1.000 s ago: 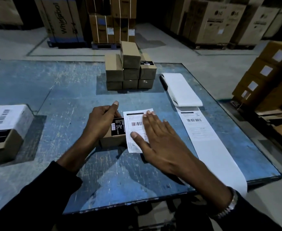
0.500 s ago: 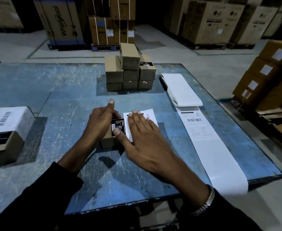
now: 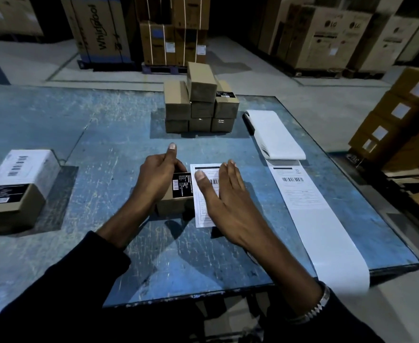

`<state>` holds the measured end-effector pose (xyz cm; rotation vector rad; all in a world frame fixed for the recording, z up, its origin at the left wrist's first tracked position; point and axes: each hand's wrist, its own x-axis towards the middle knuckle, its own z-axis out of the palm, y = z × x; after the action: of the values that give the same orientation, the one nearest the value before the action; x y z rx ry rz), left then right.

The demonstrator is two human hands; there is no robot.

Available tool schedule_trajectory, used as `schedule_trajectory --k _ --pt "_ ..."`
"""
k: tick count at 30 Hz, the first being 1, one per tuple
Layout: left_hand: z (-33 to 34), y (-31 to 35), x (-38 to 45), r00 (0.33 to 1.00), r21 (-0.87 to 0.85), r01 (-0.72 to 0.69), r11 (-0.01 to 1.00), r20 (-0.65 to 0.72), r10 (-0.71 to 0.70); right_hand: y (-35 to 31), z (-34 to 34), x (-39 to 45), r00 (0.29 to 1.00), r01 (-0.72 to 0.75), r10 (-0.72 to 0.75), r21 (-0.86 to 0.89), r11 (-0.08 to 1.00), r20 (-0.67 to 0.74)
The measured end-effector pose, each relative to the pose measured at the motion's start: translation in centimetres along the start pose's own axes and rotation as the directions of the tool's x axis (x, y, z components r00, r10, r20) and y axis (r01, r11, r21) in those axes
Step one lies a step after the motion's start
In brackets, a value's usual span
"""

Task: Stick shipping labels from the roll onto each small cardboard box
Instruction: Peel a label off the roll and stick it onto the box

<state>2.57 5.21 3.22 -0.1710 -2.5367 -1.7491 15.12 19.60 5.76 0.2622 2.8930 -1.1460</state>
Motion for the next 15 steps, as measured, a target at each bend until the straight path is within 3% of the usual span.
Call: schedule_trajectory --k 3,6,8,10,12,15 --pt "0.0 0.1 0.0 1.000 0.007 -0.004 1.000 0.003 0.004 0.1 -1.1 -0.3 0.998 -0.038 0.035 0.055 0.998 0.053" --pt "0.0 0.0 0.1 1.000 -0.002 0.013 1.000 0.006 -0.013 0.7 -3.3 -0.5 0.975 -0.178 0.159 0.125 0.976 0.153" --pt "0.1 -0.1 0.2 1.000 -0.012 0.013 1.000 0.010 -0.013 1.3 -4.0 -0.9 0.973 -0.212 0.198 0.121 0.970 0.118" --pt "0.1 -0.1 0.2 1.000 0.003 0.004 1.000 0.008 -0.004 1.0 -3.7 -1.6 0.987 -0.161 0.158 0.091 0.983 0.040" --pt "0.0 0.0 0.1 1.000 0.028 -0.011 1.000 0.007 0.011 0.3 -2.4 -2.3 1.000 -0.021 0.021 -0.012 1.000 -0.010" --pt "0.0 0.0 0.2 1.000 0.021 -0.005 1.000 -0.004 0.005 -0.8 0.5 -2.1 0.983 0.182 -0.173 -0.208 0.961 0.059"
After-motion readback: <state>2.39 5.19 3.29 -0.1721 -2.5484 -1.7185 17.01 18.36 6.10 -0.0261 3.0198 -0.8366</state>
